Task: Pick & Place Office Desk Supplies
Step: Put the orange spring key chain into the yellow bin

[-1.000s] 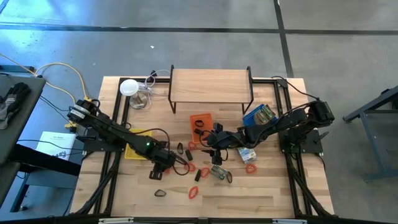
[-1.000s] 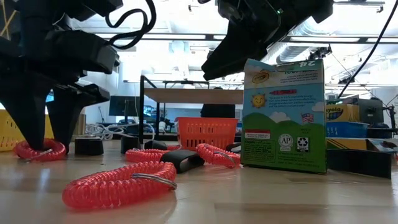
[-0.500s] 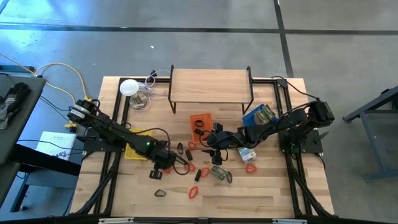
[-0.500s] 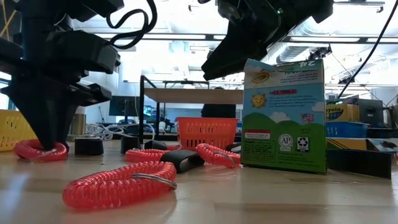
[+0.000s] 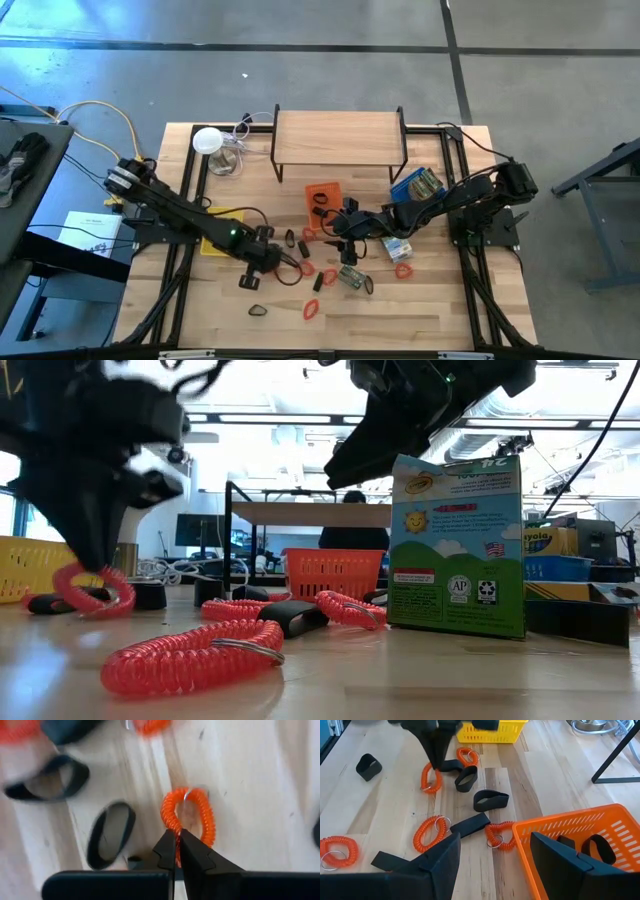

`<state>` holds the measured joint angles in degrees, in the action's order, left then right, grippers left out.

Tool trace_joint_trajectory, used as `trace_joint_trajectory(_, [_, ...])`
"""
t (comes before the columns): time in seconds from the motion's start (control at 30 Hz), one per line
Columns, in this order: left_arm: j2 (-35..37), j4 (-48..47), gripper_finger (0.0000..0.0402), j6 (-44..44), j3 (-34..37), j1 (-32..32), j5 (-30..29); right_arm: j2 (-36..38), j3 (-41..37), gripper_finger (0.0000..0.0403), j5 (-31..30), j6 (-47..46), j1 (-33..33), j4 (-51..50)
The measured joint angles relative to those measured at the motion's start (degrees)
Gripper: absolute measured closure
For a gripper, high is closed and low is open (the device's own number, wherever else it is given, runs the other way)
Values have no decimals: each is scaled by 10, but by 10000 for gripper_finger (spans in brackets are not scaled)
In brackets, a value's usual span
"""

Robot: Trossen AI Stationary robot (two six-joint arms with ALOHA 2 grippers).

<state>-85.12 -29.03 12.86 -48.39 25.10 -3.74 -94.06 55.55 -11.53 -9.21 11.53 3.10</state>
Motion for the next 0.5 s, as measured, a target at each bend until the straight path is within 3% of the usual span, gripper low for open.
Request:
trace_joint_trajectory(0.23, [52, -63, 400, 10, -39, 33, -76, 0, 0, 174, 0, 0, 0, -4])
trace_joint_trajectory(0.37, [89, -165, 400, 100, -77, 44, -121, 0, 0, 174, 14, 0, 0, -4])
trace_joint_trajectory(0.5, [138, -275, 400, 198, -105, 39, -126, 0, 0, 174, 15, 1, 5, -4])
